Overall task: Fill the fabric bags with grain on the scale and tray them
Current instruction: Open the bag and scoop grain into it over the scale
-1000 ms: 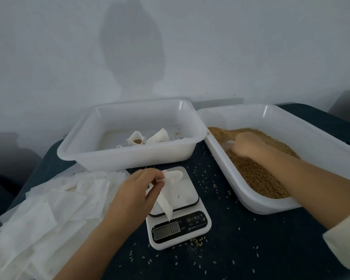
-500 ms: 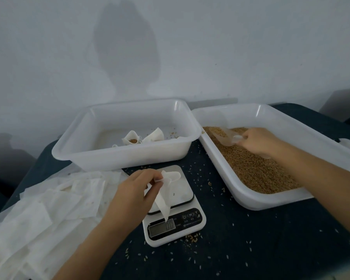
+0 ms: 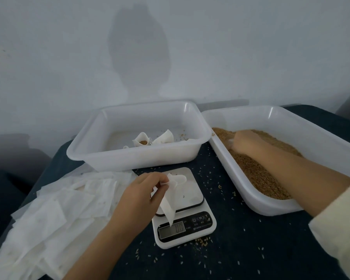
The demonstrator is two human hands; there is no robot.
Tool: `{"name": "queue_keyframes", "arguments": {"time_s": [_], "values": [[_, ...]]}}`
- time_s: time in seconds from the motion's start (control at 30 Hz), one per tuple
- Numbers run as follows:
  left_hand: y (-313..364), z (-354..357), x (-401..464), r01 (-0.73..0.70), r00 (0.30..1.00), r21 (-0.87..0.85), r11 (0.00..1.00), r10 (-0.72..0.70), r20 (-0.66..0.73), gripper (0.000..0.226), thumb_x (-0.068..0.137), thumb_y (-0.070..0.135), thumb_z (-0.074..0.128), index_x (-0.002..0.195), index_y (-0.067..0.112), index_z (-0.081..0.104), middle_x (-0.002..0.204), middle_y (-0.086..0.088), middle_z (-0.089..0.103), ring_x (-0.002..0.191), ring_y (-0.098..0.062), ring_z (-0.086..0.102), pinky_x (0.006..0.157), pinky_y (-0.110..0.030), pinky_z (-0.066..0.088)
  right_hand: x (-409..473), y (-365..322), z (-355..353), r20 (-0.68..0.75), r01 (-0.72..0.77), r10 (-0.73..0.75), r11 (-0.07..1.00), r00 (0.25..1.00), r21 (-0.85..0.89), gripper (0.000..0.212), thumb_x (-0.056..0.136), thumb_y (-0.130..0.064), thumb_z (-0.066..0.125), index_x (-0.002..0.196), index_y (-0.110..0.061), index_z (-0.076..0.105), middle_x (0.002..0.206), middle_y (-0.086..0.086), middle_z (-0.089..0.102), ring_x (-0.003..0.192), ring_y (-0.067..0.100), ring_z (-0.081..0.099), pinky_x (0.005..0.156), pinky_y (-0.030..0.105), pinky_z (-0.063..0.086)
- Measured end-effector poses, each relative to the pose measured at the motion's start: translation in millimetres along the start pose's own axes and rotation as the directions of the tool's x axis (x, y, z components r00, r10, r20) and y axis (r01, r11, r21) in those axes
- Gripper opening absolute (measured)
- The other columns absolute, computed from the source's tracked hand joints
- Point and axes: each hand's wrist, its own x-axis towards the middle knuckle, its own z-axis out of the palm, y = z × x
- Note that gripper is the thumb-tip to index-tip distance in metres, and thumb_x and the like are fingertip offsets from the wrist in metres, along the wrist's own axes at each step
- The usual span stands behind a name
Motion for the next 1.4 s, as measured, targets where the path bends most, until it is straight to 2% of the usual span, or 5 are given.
{"name": "queue_keyframes", "arguments": {"time_s": [0.53,0.77,1.07,1.2,1.4], "values": [[6.2,9.9,27.6,-0.007,1.000,-0.024,1.000,0.007,0.025,0.006,0.088,0.017,0.061,0.089,0.023,0.063,0.076,0.023,0.053,0.081,0.010,0.050,0.069,-0.002,0.036,-33.3,73.1,-6.1,-0.168,0.115,-0.064,0.944,0.984,0.310,0.050,0.091,-0.055,0.049,0.115,-0.014,0.064,0.111,0.009,0.067,0.094,0.022,0.064,0.070,0.027,0.046],[-5.2,-7.4,40.9,-0.056,0.996,0.069,0.996,0.051,0.077,0.007,0.085,0.014,0.065,0.088,0.018,0.069,0.073,0.029,0.051,0.080,0.015,0.051,0.070,0.001,0.035,-63.7,79.5,-40.3,-0.196,0.289,-0.233,0.895,0.952,0.340,0.029,0.088,-0.049,0.058,0.112,-0.034,0.064,0.069,-0.014,0.068,0.063,0.007,0.067,0.058,0.023,0.054],[-20.5,-30.7,56.3,-0.112,0.964,0.188,0.976,0.061,0.258,0.009,0.087,0.019,0.061,0.086,0.020,0.069,0.078,0.017,0.063,0.073,0.004,0.052,0.067,-0.004,0.035,-101.3,51.1,-58.8,-0.055,0.509,-0.563,0.696,0.824,0.506,0.041,0.067,-0.059,0.057,0.107,-0.050,0.059,0.075,-0.014,0.070,0.051,-0.005,0.056,0.048,0.010,0.043],[-20.8,-35.1,57.9,-0.158,0.942,0.204,0.966,0.086,0.323,0.011,0.088,0.018,0.059,0.087,0.017,0.070,0.084,0.007,0.067,0.081,-0.010,0.057,0.071,-0.003,0.034,-104.6,41.0,-55.4,0.011,0.572,-0.656,0.666,0.755,0.479,0.039,0.070,-0.062,0.058,0.107,-0.054,0.062,0.097,-0.029,0.067,0.085,-0.010,0.062,0.072,0.012,0.047],[-18.9,-33.1,57.7,-0.219,0.912,0.175,0.960,0.138,0.386,0.012,0.088,0.019,0.060,0.088,0.014,0.071,0.087,0.005,0.068,0.083,-0.008,0.055,0.075,-0.005,0.035,-104.8,32.1,-56.3,0.118,0.619,-0.701,0.685,0.703,0.384,0.032,0.084,-0.046,0.063,0.116,-0.044,0.064,0.099,-0.023,0.069,0.089,-0.002,0.063,0.087,0.032,0.051]]}}
